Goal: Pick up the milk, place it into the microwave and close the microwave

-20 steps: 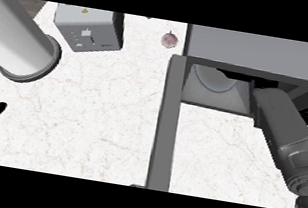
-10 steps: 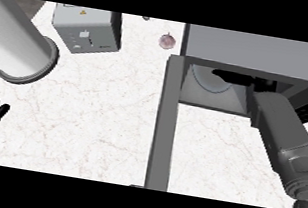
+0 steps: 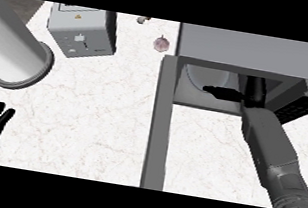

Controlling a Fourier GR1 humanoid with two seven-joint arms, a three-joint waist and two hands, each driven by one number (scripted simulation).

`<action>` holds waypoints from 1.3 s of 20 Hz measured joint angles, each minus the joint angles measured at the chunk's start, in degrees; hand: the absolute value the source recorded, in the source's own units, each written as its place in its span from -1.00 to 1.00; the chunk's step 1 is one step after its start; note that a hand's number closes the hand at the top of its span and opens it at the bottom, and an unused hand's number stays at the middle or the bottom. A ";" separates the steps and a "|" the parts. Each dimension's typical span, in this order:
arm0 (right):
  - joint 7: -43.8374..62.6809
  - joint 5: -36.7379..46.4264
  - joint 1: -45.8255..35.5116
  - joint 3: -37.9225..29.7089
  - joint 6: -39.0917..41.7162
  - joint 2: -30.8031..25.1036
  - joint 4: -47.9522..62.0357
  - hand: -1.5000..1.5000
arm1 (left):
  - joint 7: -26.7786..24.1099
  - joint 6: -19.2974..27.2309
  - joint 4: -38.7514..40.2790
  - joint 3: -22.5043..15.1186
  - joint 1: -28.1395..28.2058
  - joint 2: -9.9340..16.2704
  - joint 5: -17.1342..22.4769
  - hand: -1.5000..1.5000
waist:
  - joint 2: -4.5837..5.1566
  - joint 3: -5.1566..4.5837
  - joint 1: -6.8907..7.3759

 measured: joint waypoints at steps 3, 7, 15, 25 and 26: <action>-0.23 -0.06 2.93 0.75 1.49 1.00 -1.46 -1.00 | -0.13 0.57 -0.32 -0.53 0.18 -0.03 -0.36 -1.00 | -0.30 -0.09 -0.21; -1.88 -0.81 7.88 1.16 3.52 2.57 -3.62 -1.00 | 0.63 0.86 -0.83 -1.28 0.60 0.00 -0.50 -1.00 | -0.34 0.05 -0.57; -5.65 -4.03 21.15 1.04 8.35 5.17 -9.06 -1.00 | 1.75 -1.89 -0.88 -5.10 0.39 0.79 -0.28 -1.00 | 0.30 0.57 -1.60; -7.74 -7.04 39.50 5.27 19.53 7.24 -24.51 -1.00 | 1.95 -7.22 3.32 -8.97 -3.61 3.50 -1.36 1.00 | 0.49 0.64 -2.06; -7.93 -7.25 41.90 5.85 20.48 7.16 -26.88 -1.00 | 2.10 -6.91 4.19 -9.92 -4.52 2.95 -2.12 1.00 | 0.49 0.64 -2.12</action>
